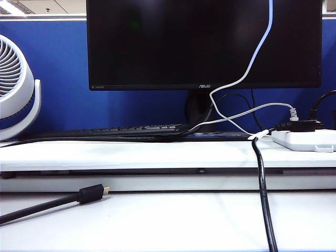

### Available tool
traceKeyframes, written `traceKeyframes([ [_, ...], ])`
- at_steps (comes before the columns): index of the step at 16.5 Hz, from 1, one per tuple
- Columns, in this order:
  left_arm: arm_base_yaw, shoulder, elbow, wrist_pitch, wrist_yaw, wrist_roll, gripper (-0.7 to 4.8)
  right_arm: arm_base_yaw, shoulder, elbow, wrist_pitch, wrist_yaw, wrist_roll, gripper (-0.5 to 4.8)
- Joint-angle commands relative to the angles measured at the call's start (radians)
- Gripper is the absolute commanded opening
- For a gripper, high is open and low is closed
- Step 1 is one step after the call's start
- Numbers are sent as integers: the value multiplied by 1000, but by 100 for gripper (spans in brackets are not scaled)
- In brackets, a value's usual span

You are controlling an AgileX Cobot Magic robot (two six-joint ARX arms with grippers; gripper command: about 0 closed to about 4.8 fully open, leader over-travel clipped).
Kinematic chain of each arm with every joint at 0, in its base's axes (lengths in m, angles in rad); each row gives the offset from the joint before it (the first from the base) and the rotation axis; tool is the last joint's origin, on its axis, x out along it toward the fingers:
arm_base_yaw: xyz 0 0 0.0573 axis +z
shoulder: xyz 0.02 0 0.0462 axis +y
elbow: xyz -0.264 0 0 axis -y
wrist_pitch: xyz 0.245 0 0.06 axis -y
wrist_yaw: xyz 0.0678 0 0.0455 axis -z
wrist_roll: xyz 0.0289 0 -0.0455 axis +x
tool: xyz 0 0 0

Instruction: Pick up the Type-C charging cable and the charging base, insert one end of the Type-C charger into the corresponding slot on the base, and finally place the plugged-in charger back on the table.

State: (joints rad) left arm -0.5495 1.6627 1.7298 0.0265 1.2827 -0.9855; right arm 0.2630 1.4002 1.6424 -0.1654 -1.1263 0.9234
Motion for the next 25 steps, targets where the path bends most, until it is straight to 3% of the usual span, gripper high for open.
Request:
traceKeyframes([
  [1, 9, -3, 2, 13, 5, -2, -6, 2, -6, 8, 29, -6, 16, 92],
  [14, 11, -3, 2, 14, 0, -8, -6, 2, -4, 7, 27, -19, 15, 93],
  [19, 12, -3, 2, 16, -2, -29, -6, 3, -4, 7, -19, -32, -38, 88],
  [25, 11, -3, 2, 13, 16, -37, -6, 4, -3, 7, -26, -28, 0, 84],
])
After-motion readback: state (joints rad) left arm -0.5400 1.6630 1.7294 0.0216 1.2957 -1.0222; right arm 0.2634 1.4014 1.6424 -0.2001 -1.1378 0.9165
